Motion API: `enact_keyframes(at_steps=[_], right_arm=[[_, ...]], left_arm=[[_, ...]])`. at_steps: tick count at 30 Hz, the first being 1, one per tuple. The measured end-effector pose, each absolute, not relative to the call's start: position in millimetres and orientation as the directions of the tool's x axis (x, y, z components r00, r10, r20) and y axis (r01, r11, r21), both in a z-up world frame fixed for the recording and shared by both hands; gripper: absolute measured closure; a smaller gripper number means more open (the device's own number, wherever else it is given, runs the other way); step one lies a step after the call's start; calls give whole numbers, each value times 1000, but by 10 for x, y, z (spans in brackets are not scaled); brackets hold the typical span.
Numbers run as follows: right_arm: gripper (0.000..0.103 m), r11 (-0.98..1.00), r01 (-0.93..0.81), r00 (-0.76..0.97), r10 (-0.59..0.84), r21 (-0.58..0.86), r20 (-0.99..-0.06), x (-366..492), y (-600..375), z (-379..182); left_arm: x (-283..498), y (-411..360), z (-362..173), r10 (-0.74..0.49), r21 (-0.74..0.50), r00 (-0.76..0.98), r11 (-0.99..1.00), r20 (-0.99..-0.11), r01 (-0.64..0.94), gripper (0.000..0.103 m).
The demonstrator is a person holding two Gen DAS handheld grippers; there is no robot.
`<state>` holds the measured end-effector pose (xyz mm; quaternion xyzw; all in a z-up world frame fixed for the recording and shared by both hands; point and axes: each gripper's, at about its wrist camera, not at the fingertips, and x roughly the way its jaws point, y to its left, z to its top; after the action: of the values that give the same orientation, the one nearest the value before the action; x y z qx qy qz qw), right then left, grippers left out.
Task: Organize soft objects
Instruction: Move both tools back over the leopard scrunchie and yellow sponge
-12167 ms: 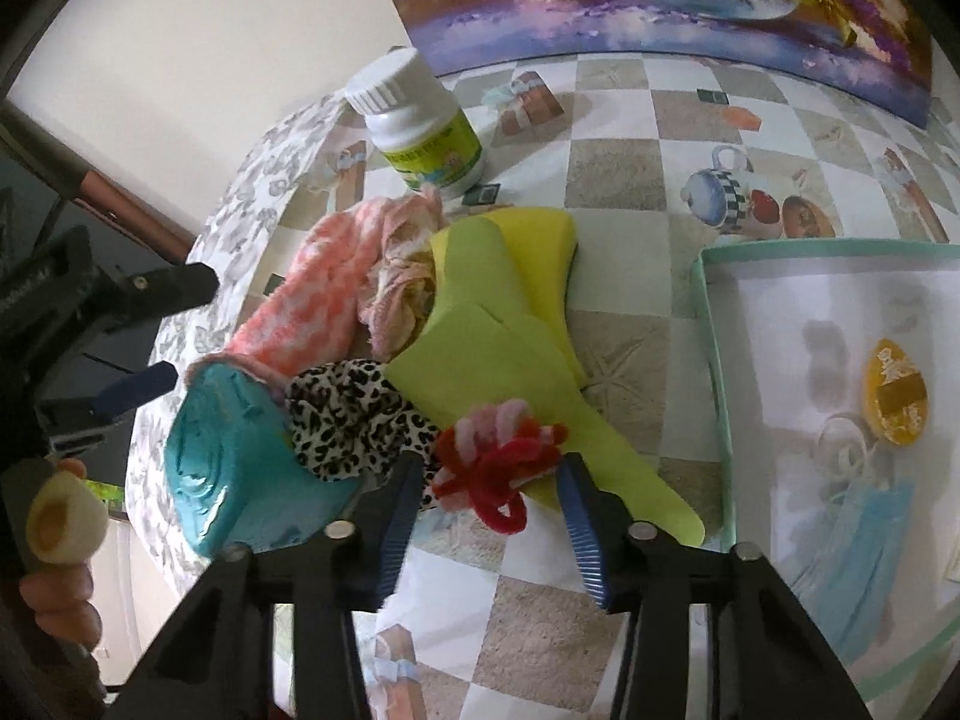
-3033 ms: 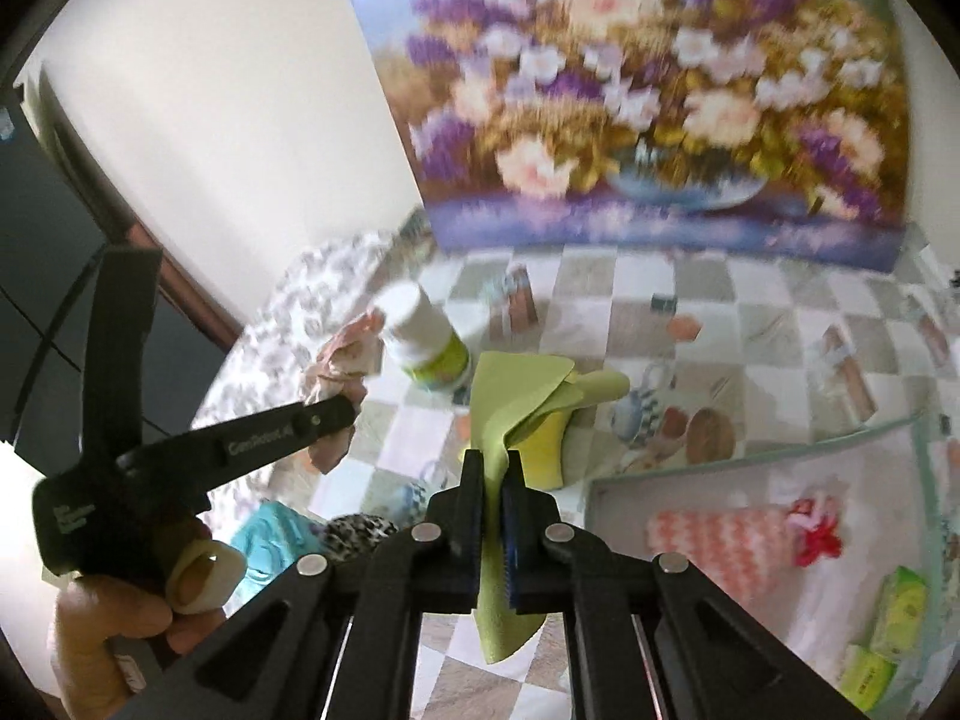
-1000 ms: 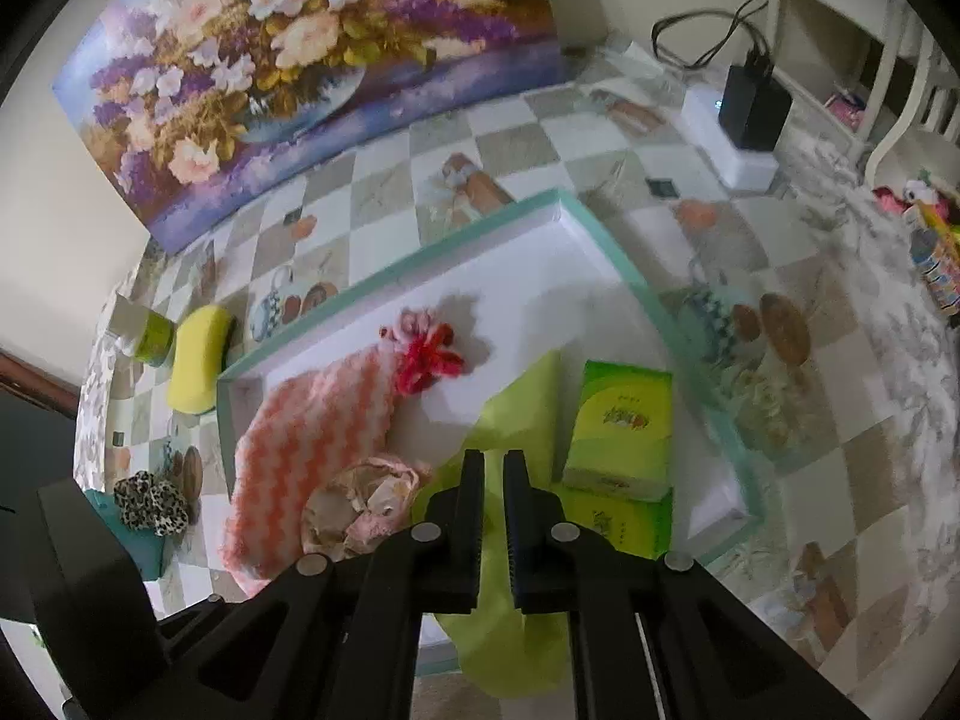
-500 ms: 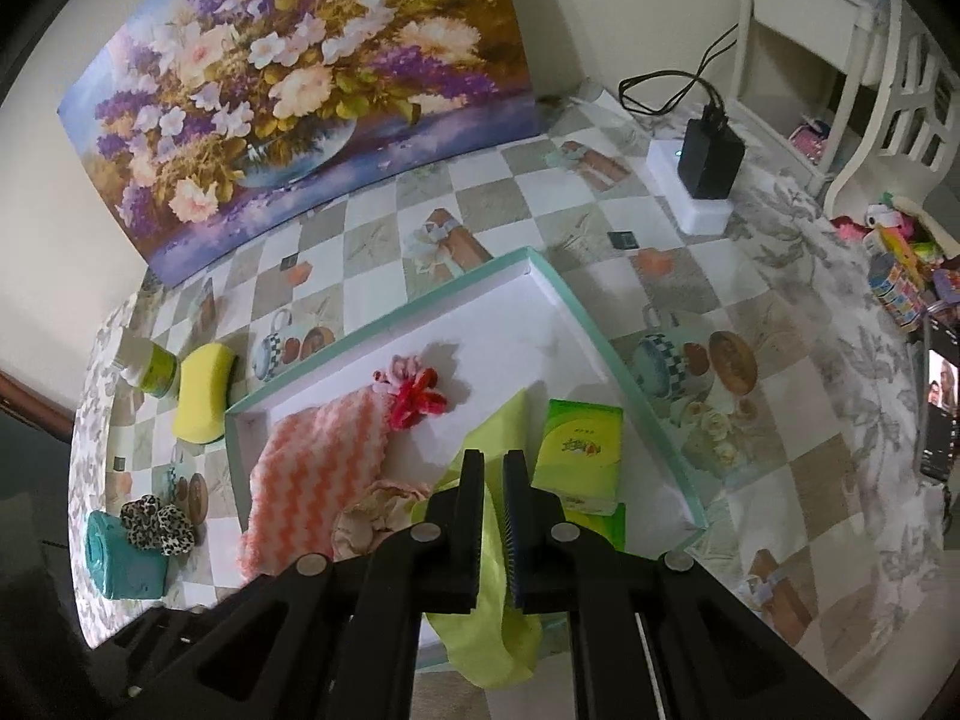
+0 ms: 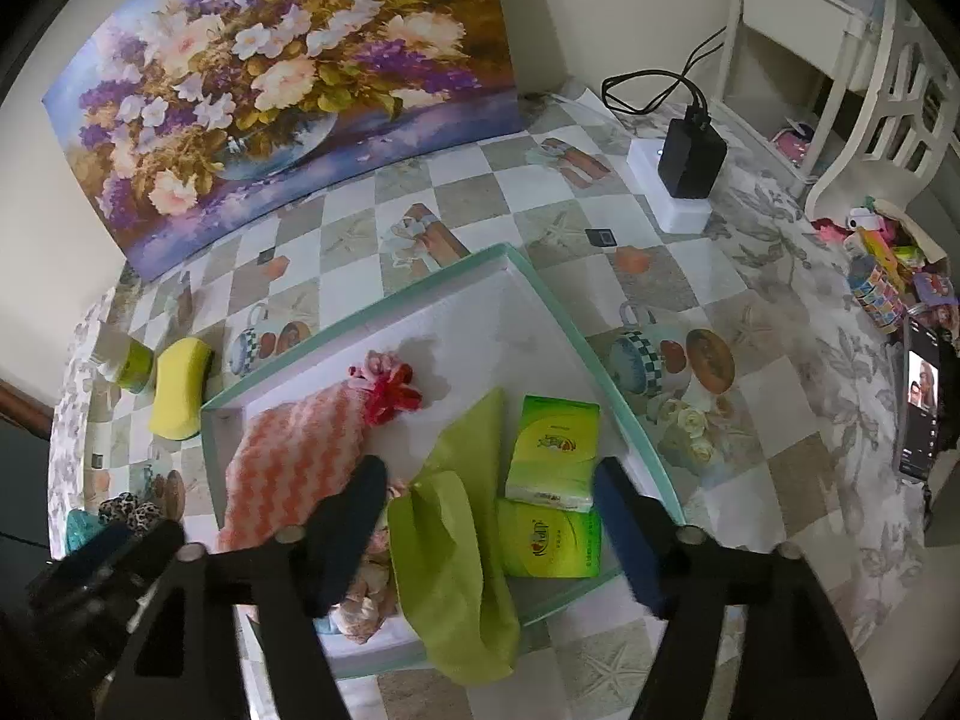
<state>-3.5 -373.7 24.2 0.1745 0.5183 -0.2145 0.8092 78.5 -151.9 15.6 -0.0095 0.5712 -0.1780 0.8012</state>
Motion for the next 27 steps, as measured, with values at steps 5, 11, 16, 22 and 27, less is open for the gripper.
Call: enact_keyframes(at_steps=[5, 11, 16, 22, 27], right_arm=[[17, 845, 532, 367, -175, 52, -914, -35, -3728, 243], [1, 855, 518, 364, -216, 5, -906, 15, -3622, 276], [1, 887, 462, 377, -201, -5, -904, 102, -3411, 287], [1, 923, 384, 417, -163, 11, -894, 216, -3092, 329], [1, 946, 317, 472, -95, 68, -876, 325, -2805, 391]], left_arm=[[964, -1176, 180, -260, -213, 332, 962, -907, 172, 15], [1165, -700, 167, -220, -219, 363, 975, -905, 46, 14], [1282, -336, 131, -175, -203, 376, 978, -910, -37, 13], [1374, 213, 68, -111, -181, 380, 972, -918, -152, 13], [1401, 502, 39, -73, -158, 377, 967, -923, -202, 13]])
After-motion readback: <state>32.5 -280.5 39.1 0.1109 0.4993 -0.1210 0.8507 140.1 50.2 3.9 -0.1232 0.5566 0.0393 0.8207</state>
